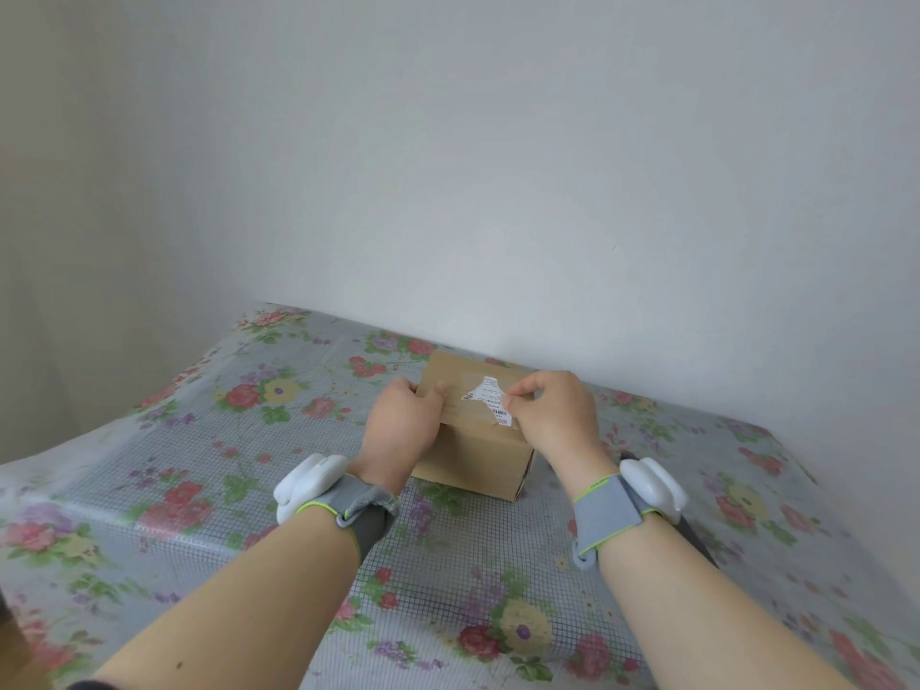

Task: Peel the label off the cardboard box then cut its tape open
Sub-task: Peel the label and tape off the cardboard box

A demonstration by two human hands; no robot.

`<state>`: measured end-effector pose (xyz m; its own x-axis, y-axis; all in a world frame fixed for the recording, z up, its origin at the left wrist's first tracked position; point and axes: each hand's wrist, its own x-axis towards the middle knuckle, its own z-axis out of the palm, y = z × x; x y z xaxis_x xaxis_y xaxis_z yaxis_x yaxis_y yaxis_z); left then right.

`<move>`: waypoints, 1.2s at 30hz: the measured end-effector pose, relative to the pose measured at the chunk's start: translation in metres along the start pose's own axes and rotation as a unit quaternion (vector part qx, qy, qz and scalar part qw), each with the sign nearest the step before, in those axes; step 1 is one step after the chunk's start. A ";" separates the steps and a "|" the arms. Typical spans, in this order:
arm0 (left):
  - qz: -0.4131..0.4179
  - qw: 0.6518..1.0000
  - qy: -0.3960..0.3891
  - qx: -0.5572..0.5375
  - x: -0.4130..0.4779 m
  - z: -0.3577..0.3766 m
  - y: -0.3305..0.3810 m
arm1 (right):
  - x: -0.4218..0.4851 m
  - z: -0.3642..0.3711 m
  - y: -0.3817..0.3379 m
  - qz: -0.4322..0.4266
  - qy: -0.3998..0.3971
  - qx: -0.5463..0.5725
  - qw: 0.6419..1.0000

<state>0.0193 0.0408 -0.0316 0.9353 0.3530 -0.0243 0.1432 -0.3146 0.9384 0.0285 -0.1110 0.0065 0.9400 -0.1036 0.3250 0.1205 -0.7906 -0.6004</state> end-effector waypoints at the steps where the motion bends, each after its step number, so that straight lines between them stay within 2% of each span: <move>1: 0.000 1.000 -0.001 0.000 0.000 0.000 0.000 | 0.002 0.004 0.000 0.007 0.003 0.004 1.000; 6: 0.000 1.000 0.003 0.018 0.000 -0.001 0.000 | 0.003 0.008 -0.005 0.013 -0.009 0.002 1.000; 11: -0.004 1.000 0.004 0.018 0.001 0.001 0.000 | -0.006 -0.008 -0.007 0.032 -0.069 0.101 0.992; 19: -0.003 1.000 0.002 0.024 0.001 0.000 0.001 | -0.016 -0.044 -0.012 0.060 -0.159 0.275 0.946; 22: -0.001 1.000 -0.002 0.027 0.000 0.000 0.001 | -0.009 -0.053 -0.007 0.077 -0.135 0.352 0.923; 24: -0.001 1.000 -0.008 0.028 -0.001 -0.001 0.002 | -0.001 -0.055 0.003 0.085 -0.081 0.330 0.937; 28: 0.000 0.999 -0.016 0.029 -0.002 -0.004 0.003 | 0.002 -0.044 0.045 0.121 0.001 0.190 0.974; 31: 0.004 0.999 -0.018 0.032 -0.002 -0.005 0.004 | -0.006 -0.035 0.077 0.146 -0.015 0.061 0.987; 36: 0.007 0.999 -0.021 0.033 -0.002 -0.004 0.003 | -0.013 -0.019 0.091 0.088 -0.040 -0.037 0.995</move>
<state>0.0166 0.0428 -0.0270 0.9499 0.3113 -0.0277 0.1503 -0.3772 0.9138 0.0215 -0.1926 -0.0384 0.9671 -0.1984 0.1591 -0.0691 -0.8070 -0.5865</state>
